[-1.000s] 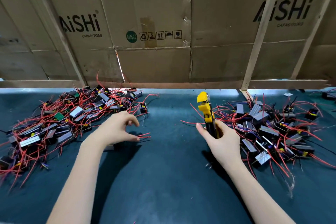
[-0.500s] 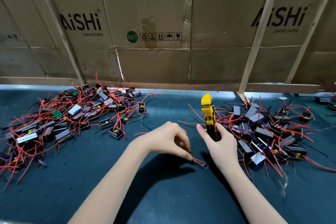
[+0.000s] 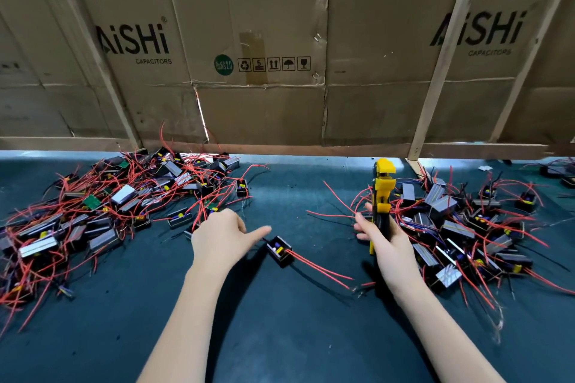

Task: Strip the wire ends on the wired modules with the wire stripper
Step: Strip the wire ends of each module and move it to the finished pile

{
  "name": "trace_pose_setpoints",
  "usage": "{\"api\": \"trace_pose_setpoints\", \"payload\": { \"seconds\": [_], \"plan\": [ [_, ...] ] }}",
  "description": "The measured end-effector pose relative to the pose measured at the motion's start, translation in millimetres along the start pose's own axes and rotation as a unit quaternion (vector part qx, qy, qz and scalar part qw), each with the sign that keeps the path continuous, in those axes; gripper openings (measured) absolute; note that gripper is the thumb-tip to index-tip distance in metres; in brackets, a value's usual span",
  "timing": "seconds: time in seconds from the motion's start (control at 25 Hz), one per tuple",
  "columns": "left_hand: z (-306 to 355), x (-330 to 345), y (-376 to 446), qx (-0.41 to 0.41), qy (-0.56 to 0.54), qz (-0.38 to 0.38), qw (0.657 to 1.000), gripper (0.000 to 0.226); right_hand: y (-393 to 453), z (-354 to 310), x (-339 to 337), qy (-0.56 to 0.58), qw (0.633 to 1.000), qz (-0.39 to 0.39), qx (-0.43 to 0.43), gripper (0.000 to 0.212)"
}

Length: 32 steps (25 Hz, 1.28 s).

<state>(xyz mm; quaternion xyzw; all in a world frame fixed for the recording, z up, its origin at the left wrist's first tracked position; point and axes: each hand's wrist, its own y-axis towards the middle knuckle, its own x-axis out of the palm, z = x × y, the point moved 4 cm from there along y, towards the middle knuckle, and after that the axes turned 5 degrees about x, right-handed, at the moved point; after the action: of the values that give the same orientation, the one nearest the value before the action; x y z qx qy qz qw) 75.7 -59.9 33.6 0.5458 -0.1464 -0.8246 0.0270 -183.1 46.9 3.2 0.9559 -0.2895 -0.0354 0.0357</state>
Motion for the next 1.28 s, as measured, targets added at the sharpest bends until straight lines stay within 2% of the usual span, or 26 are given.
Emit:
{"api": "trace_pose_setpoints", "payload": {
  "seconds": [0.08,0.2,0.32,0.4,0.44,0.52,0.56,0.64,0.76,0.88,1.28],
  "plan": [
    [5.5,4.4,-1.2,-0.003,0.008,-0.012,1.0,0.055,0.1,-0.4,2.1,0.007,1.0,0.008,0.003,0.01],
    [20.8,11.1,-1.9,0.035,-0.12,-0.022,0.992,0.019,-1.4,-2.0,2.7,0.003,1.0,0.028,0.006,0.014],
    [37.8,17.7,-6.1,0.103,-0.29,-0.023,0.951,0.014,-4.0,-7.5,-1.8,-0.025,0.999,0.043,-0.02,0.022],
    [44.5,21.7,-7.2,0.122,-0.377,-0.039,0.917,0.013,-5.0,-12.3,-8.2,-0.147,0.983,0.074,-0.075,0.034],
    [46.4,23.9,-7.5,0.124,-0.414,-0.054,0.9,0.012,-5.9,-15.1,-11.4,-0.242,0.958,0.106,-0.11,0.037],
    [48.2,26.4,-8.7,0.131,-0.466,-0.075,0.872,0.013,-8.4,-19.9,-14.4,-0.404,0.879,0.182,-0.178,0.042],
    [48.7,26.6,-9.2,0.137,-0.483,-0.082,0.861,0.014,-8.6,-20.0,-13.6,-0.456,0.844,0.203,-0.196,0.049],
    [50.3,27.1,-10.5,0.149,-0.501,-0.097,0.847,0.02,-6.8,-17.8,-12.0,-0.514,0.807,0.208,-0.202,0.057],
    [54.3,29.2,-14.0,0.162,-0.482,-0.115,0.853,0.02,-4.0,-13.6,-12.0,-0.545,0.789,0.205,-0.197,0.057],
    [55.8,31.5,-15.8,0.161,-0.443,-0.112,0.875,0.015,-5.5,-14.0,-9.4,-0.531,0.794,0.21,-0.208,0.056],
    [54.7,31.9,-16.3,0.159,-0.425,-0.105,0.885,0.019,-4.9,-17.5,-10.4,-0.532,0.795,0.183,-0.226,0.047]
  ]
}}
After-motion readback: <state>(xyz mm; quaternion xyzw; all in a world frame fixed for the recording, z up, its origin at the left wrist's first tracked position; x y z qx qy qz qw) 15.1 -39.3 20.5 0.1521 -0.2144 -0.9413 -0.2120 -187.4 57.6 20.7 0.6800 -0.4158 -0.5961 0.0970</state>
